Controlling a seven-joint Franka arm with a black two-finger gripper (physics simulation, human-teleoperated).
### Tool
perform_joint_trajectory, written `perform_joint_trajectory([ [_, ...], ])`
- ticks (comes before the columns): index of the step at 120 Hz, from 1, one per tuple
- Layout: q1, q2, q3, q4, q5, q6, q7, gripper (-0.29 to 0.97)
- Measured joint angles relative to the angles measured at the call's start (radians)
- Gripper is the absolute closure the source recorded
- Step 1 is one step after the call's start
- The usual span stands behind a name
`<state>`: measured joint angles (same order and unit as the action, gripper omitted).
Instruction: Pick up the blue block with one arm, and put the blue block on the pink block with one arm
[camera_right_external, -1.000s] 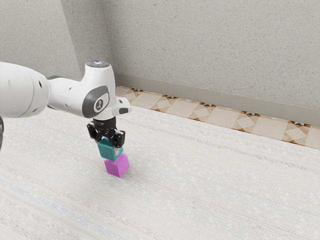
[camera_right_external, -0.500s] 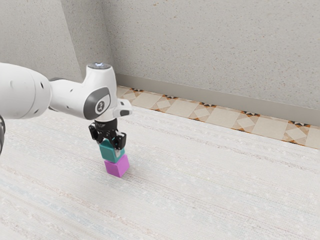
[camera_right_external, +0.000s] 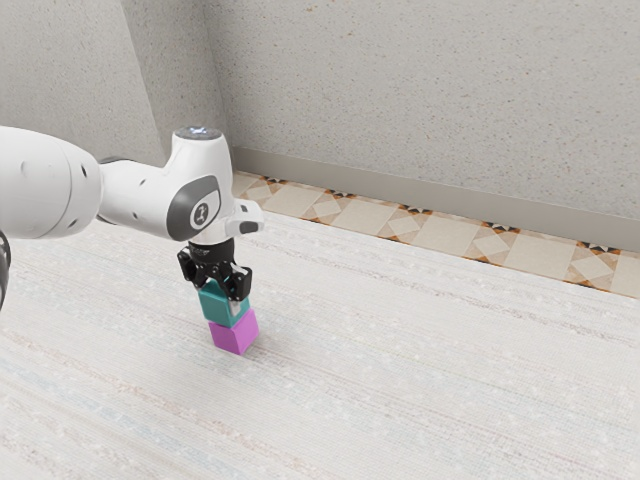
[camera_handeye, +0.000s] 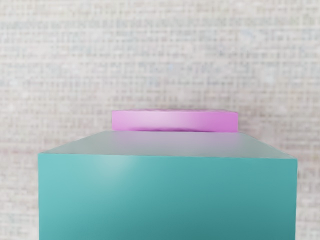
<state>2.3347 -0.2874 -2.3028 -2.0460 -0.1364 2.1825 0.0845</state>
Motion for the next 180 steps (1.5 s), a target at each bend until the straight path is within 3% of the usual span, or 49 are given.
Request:
perform_joint_trajectory([
  [42,-0.009,0.006,0.0,-0.016,-0.01,0.0,0.006,0.34],
  [72,-0.021,0.009,0.0,-0.017,-0.015,-0.006,0.023,0.11],
  [116,-0.033,0.078,0.014,-0.004,-0.005,-0.027,0.039,0.02],
  [138,-0.083,0.229,0.013,0.021,0.084,-0.086,0.044,0.01],
  [158,-0.191,0.311,0.007,0.182,0.195,-0.267,0.047,0.0],
  [180,-0.276,0.334,0.001,0.328,0.235,-0.45,0.073,0.0],
])
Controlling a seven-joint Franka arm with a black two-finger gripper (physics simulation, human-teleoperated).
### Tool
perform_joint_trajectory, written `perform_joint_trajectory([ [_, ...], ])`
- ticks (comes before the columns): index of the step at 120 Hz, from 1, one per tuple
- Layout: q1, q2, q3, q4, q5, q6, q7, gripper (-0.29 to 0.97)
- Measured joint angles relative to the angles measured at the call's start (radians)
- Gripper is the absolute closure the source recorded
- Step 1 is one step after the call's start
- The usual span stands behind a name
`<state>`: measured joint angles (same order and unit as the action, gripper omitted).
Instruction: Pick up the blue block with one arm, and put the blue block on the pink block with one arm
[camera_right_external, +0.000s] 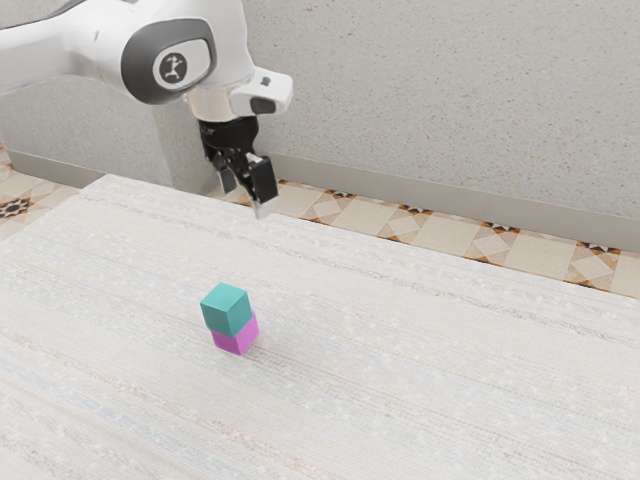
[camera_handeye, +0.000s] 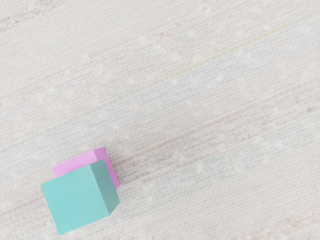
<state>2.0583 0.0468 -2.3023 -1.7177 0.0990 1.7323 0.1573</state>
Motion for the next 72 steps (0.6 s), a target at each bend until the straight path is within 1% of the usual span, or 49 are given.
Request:
perform_joint_trajectory([
  [10,0.009,0.001,-0.001,0.012,0.004,-0.044,0.029,0.0],
  [14,0.046,0.001,-0.021,0.014,0.004,-0.058,0.043,0.0],
  [18,0.113,0.004,-0.069,0.015,0.004,-0.069,0.056,0.0],
  [24,0.243,0.024,-0.171,0.016,0.006,-0.083,0.075,0.0],
  [29,0.327,0.038,-0.237,0.016,0.008,-0.092,0.089,0.0],
  [38,0.446,0.062,-0.353,0.016,0.009,-0.105,0.118,0.0],
  [43,0.495,0.078,-0.409,0.016,0.01,-0.11,0.132,0.0],
  [48,0.522,0.087,-0.439,0.016,0.011,-0.114,0.145,0.0],
  [54,0.526,0.101,-0.452,0.016,0.012,-0.118,0.16,0.0],
  [66,0.53,0.122,-0.455,0.016,0.013,-0.124,0.186,0.0],
  [72,0.533,0.123,-0.443,0.016,0.014,-0.127,0.198,0.0],
])
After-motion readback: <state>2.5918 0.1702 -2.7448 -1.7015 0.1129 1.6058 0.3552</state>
